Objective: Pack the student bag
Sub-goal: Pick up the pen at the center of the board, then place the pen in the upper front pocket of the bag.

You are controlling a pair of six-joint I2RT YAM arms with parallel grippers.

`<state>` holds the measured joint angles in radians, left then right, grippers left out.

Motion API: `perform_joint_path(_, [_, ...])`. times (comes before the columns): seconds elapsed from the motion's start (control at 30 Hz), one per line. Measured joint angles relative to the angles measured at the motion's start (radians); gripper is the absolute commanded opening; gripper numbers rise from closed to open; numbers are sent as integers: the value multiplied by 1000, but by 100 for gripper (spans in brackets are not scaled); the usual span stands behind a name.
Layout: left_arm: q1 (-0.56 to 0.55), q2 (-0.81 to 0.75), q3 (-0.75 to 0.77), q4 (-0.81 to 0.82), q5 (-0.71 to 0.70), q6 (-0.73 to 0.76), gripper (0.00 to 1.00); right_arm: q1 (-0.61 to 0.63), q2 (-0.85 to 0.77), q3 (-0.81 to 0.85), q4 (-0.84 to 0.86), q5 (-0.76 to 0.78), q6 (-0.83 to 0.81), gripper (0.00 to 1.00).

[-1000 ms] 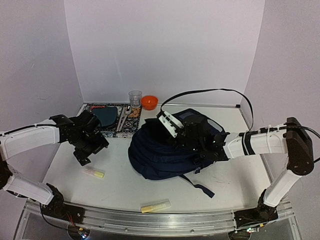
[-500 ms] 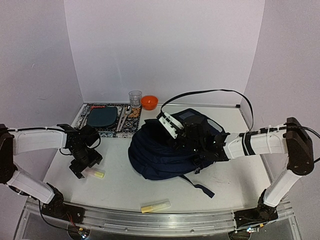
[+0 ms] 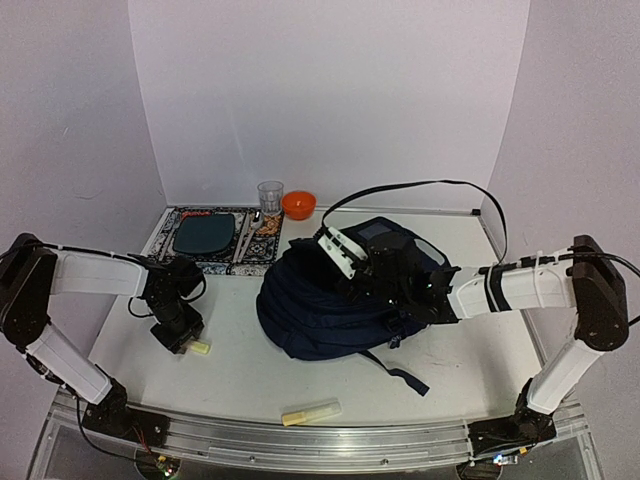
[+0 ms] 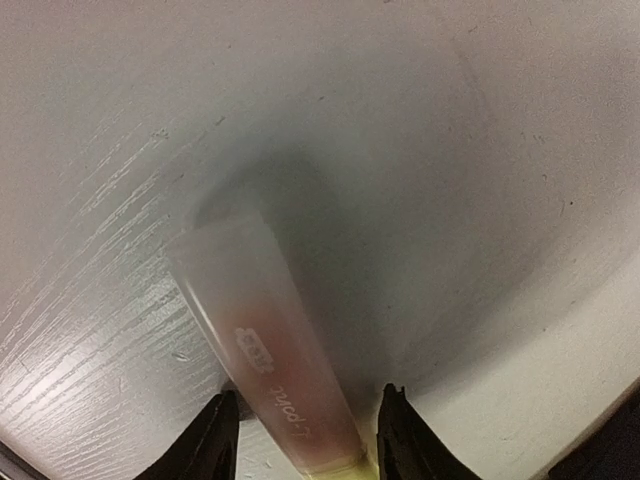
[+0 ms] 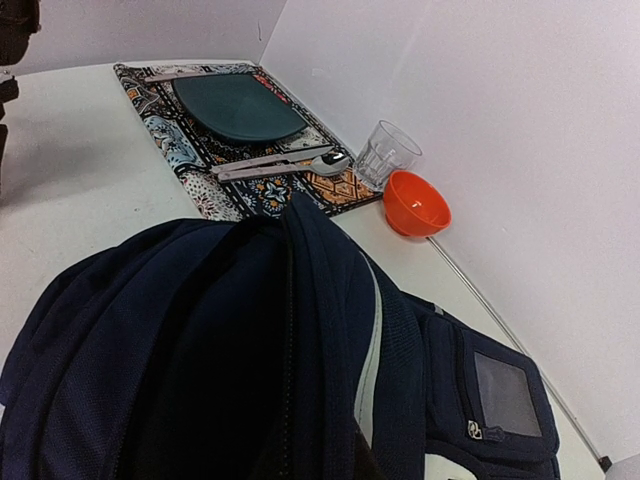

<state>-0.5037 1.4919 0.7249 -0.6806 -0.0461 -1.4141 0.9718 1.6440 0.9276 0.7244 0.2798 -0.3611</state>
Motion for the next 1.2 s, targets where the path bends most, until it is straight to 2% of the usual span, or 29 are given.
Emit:
perform_joint_path(0.13, [2, 3, -2, -19, 4, 3, 24, 0, 0, 0, 0, 1, -4, 0])
perform_joint_path(0.23, [5, 3, -2, -33, 8, 5, 14, 0, 0, 0, 0, 1, -7, 0])
perform_joint_path(0.53, [7, -24, -1, 6, 39, 42, 0, 0, 0, 0, -2, 0, -8, 0])
perform_joint_path(0.8, [6, -110, 76, 121, 149, 122, 0, 0, 0, 1, -6, -3, -8, 0])
perform_joint_path(1.2, [-51, -127, 198, 344, 437, 188, 0, 0, 0, 6, -17, -5, -9, 0])
